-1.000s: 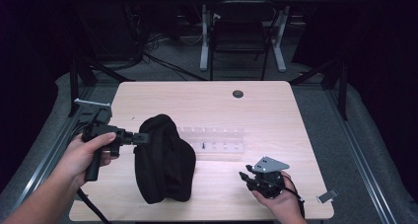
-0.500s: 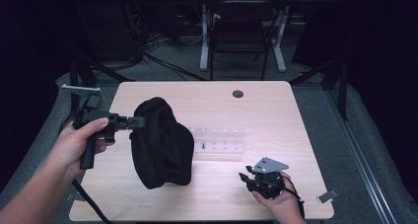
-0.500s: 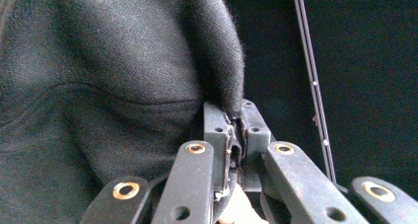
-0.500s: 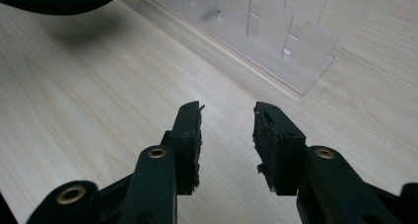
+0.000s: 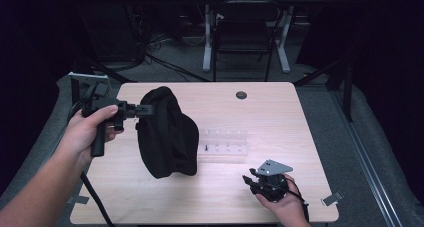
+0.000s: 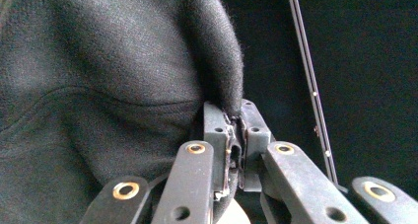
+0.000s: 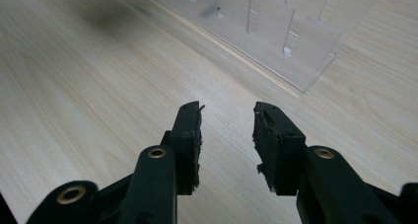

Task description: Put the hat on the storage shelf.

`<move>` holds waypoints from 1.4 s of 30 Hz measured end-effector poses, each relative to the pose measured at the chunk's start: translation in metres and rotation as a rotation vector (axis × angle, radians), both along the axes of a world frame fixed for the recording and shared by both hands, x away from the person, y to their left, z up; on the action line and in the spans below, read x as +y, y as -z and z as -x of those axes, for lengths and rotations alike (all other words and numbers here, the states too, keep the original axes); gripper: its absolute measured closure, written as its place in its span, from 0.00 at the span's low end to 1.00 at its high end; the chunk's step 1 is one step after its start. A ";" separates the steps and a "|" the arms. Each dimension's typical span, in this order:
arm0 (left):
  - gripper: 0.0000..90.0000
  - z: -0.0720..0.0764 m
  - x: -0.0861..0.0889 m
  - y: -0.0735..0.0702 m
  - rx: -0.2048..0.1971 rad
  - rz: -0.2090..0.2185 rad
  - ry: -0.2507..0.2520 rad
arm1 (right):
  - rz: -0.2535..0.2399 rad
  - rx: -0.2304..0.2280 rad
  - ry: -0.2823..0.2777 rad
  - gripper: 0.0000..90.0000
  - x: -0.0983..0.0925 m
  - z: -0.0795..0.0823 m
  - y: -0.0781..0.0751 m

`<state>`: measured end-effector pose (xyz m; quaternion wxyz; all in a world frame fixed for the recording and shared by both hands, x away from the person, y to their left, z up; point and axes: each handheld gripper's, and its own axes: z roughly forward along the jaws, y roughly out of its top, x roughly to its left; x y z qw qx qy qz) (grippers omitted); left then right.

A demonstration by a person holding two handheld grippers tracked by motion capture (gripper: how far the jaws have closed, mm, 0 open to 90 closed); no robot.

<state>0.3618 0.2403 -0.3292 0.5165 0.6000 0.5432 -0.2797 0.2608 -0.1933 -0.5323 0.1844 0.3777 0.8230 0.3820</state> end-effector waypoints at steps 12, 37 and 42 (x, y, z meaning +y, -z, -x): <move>0.95 -0.019 -0.012 -0.006 -0.004 -0.003 -0.019 | 0.014 0.003 -0.001 0.70 -0.001 0.000 0.000; 0.95 -0.052 -0.033 -0.008 -0.008 -0.062 -0.047 | 0.006 0.005 0.002 0.70 -0.002 0.000 0.002; 0.95 -0.054 -0.039 -0.011 -0.019 -0.092 -0.046 | 0.006 0.007 0.001 0.70 -0.002 0.000 0.001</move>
